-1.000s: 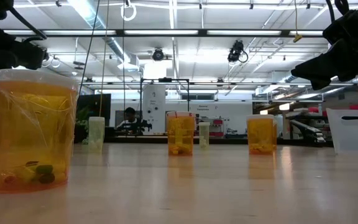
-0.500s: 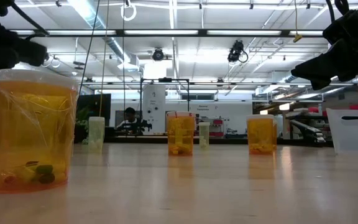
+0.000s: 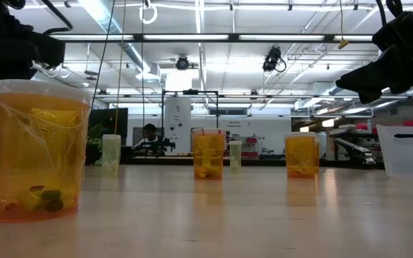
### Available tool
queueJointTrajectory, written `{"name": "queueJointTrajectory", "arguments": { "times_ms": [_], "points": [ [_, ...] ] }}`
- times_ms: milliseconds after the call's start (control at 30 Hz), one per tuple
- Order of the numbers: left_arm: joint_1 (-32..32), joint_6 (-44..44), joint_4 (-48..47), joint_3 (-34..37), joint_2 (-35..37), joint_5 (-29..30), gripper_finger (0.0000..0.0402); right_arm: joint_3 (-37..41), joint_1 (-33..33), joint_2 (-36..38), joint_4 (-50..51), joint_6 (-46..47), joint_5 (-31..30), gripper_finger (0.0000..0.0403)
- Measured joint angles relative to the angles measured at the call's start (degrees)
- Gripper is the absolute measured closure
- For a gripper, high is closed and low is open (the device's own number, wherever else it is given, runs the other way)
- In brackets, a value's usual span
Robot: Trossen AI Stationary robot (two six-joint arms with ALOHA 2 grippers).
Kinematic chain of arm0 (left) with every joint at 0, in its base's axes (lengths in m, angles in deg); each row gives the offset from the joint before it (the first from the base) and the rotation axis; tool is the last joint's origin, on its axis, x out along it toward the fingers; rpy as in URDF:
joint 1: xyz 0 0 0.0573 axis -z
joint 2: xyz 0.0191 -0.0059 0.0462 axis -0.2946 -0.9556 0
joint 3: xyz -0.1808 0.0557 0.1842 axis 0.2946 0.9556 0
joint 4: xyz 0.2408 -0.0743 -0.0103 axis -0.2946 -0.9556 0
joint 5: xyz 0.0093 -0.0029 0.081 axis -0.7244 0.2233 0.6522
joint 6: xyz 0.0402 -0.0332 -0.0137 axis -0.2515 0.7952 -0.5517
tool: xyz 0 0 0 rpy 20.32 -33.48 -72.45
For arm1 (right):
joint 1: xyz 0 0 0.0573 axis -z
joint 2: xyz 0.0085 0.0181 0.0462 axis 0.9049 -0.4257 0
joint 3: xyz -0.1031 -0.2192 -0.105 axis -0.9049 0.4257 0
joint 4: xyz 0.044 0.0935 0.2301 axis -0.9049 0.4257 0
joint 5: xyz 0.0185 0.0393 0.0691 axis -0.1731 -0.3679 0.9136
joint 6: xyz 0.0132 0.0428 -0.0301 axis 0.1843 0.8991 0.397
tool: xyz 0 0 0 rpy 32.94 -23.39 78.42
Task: Pick and place medicine bottles into bin by pill shape (circle, oval)
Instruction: Put the small bottom left light yellow pill bottle into the left transparent bin
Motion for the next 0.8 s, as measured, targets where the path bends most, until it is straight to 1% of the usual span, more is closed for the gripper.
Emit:
{"name": "queueJointTrajectory", "arguments": {
  "times_ms": [467, 800],
  "points": [
    [-5.1, -11.6, 12.3, 0.0, 0.0, -0.8, 0.0201, 0.0, 0.0, 0.0, 0.0, 0.0, 0.0, 0.0315],
    [-7.5, -12.3, 16.2, 0.0, 0.0, -5.1, 0.0209, 0.0, 0.0, 0.0, 0.0, 0.0, 0.0, 0.0315]
  ]
}}
